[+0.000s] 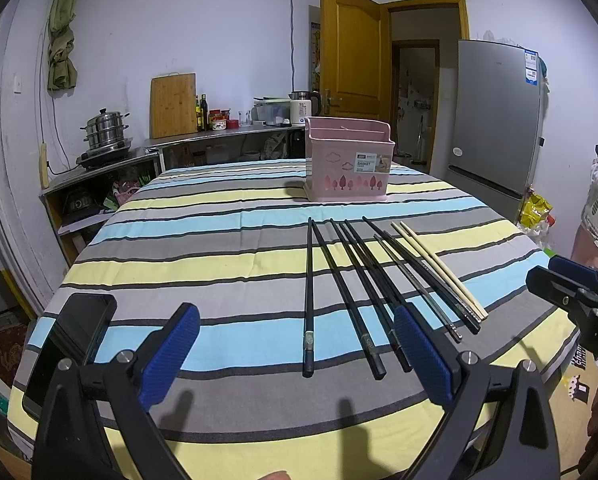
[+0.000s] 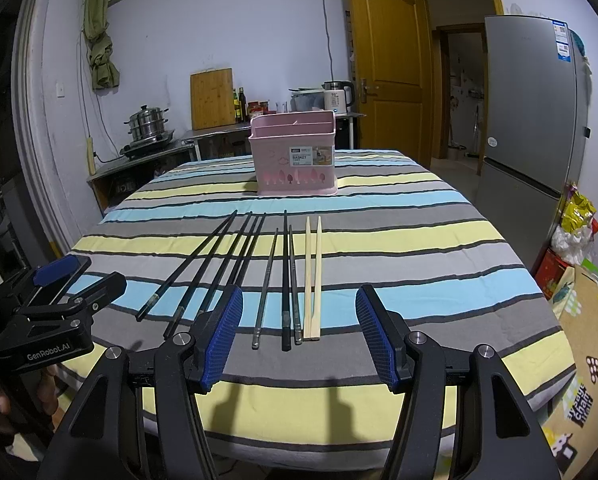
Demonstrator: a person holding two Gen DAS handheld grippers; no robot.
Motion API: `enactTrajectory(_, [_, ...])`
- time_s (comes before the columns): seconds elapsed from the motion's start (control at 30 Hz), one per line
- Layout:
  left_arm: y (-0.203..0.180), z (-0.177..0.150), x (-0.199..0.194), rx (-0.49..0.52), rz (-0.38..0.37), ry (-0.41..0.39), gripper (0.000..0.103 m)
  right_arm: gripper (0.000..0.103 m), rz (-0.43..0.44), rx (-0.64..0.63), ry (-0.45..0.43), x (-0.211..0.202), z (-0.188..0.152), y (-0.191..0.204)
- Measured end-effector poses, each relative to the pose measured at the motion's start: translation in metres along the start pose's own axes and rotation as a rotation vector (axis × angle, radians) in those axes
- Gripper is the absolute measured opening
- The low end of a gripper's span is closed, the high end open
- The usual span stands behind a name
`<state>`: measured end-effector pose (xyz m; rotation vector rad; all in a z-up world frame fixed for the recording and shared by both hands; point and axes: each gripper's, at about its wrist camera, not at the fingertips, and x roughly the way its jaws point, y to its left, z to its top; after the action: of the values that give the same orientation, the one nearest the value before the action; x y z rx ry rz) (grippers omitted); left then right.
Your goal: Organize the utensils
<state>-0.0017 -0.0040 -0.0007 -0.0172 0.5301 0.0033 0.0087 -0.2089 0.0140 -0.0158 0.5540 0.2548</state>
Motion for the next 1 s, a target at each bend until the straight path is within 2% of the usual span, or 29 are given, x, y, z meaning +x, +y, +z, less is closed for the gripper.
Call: enactTrajectory(1.0, [-0.002, 0.0009, -0.0012, 0.003, -0.001, 0.0, 0.099, 0.06, 0.0, 0.0, 0.0, 0.0001, 0.0001, -0.0002])
